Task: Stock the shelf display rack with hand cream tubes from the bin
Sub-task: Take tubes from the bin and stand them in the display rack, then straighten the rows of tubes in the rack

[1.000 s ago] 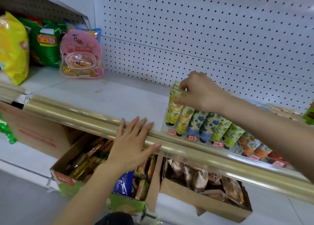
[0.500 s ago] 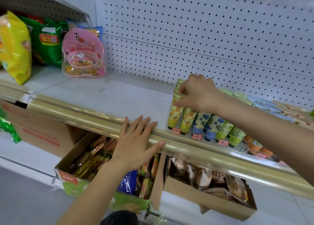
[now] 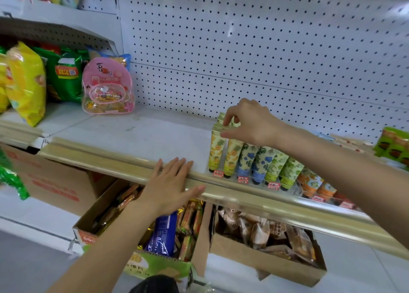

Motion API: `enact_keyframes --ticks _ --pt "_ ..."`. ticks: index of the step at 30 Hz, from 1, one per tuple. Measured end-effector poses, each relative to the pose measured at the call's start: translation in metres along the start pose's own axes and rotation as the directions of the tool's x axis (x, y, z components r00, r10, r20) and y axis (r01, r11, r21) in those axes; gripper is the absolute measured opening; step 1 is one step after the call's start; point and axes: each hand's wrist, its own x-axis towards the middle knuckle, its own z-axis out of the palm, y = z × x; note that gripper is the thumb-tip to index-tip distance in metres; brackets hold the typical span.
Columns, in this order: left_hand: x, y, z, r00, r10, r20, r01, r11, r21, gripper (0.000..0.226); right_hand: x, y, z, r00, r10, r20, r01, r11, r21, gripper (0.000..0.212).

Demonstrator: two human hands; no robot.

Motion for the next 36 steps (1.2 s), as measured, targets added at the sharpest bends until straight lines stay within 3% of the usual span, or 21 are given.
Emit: enact_keyframes --ticks 5,10,14,20,28,36 --pt "-0.009 0.009 -0.029 0.996 0.016 -0.083 -0.015 1.000 0.021 0.106 -0.037 0.017 -0.013 0.981 -0.139 0.132 0.170 0.951 -0.259 0.070" --pt "-0.024 0.040 -0.051 0.989 0.099 -0.109 -0.098 0.995 0.019 0.106 -0.081 0.038 -0.017 0.958 -0.078 0.274 0.154 0.951 -0.269 0.092" --pt "-0.053 0.072 -0.048 0.972 0.205 -0.114 -0.205 0.979 0.018 0.090 -0.130 0.055 -0.009 0.956 -0.099 0.278 0.169 0.956 -0.241 0.097" --pt "-0.091 0.110 0.000 0.937 0.349 0.028 -0.350 0.930 0.115 0.087 -0.208 0.077 0.033 0.919 -0.176 0.353 0.279 0.923 -0.267 0.095" --pt "-0.097 0.156 0.048 0.883 0.423 0.205 -0.456 0.876 0.158 0.087 -0.258 0.112 0.082 0.908 -0.098 0.408 0.205 0.952 -0.227 0.098" --pt "-0.068 0.192 0.007 0.844 0.520 0.131 -0.536 0.821 0.197 0.079 -0.260 0.138 0.054 0.930 -0.070 0.362 0.161 0.960 -0.230 0.096"
